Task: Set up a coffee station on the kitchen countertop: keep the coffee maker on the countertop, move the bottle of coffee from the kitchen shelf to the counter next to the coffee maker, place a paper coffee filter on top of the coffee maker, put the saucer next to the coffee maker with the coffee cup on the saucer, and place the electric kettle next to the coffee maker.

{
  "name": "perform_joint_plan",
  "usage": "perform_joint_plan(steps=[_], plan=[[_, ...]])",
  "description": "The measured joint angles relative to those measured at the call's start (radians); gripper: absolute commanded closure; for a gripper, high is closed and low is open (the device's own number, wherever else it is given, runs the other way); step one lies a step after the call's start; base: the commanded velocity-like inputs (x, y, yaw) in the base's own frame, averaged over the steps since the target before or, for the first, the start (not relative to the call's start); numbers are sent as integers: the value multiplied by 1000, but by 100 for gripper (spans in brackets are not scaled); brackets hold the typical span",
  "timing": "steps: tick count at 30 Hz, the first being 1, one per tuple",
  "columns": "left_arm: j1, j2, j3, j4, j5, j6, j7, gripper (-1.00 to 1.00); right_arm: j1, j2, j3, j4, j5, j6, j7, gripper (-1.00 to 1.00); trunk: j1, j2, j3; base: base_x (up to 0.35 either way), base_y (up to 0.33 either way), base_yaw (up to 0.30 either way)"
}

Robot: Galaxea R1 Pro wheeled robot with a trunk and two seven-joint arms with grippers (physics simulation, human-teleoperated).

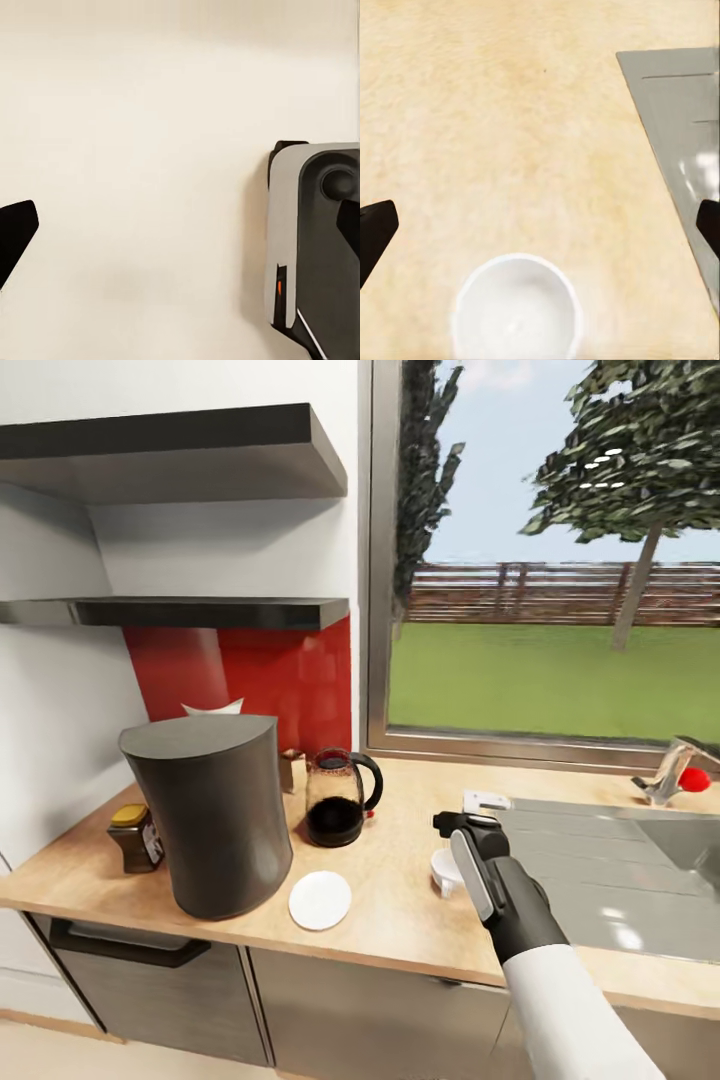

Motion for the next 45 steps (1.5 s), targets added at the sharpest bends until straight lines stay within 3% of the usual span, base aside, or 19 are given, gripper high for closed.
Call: perform_joint_plan(steps=[10, 31, 36, 45], plan=[[0, -1, 2, 10, 1, 2, -1, -100, 0, 2, 2, 60, -1, 0, 1, -100, 0, 0, 0, 0, 0, -254], [0, -2, 2, 11, 1, 2, -2, -100, -1, 4, 1, 161, -3, 0, 4, -100, 0, 0, 0, 0, 0, -7], [0, -1, 1, 10, 2, 4, 0, -100, 0, 4, 0, 187, -2, 0, 55, -100, 0, 0, 0, 139, 123, 0], [0, -1, 2, 11, 13, 4, -1, -100, -1, 0, -2, 190, 0, 0, 63, -100, 0, 0, 0, 46, 40, 0]])
